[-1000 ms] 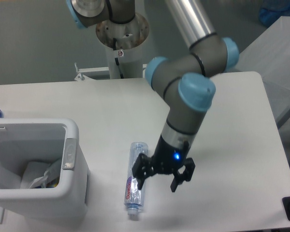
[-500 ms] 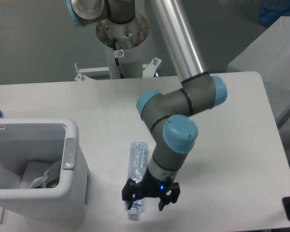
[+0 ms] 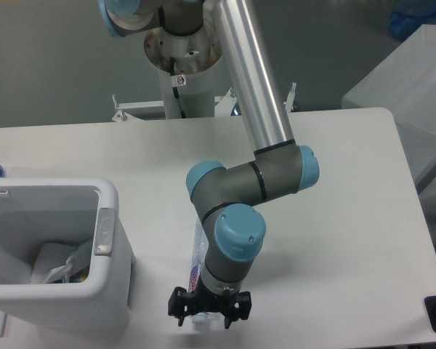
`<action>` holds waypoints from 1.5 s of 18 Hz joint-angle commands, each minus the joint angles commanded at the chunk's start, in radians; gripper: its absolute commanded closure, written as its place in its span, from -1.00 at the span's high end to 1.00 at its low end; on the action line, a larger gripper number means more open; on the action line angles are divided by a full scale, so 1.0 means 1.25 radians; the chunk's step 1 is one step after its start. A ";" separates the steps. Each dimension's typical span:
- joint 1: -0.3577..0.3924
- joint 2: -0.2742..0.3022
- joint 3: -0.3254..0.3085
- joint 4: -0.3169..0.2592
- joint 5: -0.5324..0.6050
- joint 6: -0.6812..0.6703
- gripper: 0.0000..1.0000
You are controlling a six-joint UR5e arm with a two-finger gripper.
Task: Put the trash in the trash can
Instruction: 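Close the gripper around the water bottle's middle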
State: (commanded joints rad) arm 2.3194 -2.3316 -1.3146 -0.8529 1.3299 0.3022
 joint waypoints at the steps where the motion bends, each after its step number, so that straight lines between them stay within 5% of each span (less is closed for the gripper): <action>1: 0.000 -0.002 0.000 0.000 0.006 0.000 0.96; 13: -0.011 -0.025 0.000 0.000 0.027 -0.001 0.69; 19: -0.014 -0.023 0.000 -0.001 0.027 -0.005 0.18; 27: -0.020 -0.015 -0.015 -0.001 0.036 -0.004 -0.01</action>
State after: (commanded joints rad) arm 2.2948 -2.3501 -1.3330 -0.8544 1.3744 0.2976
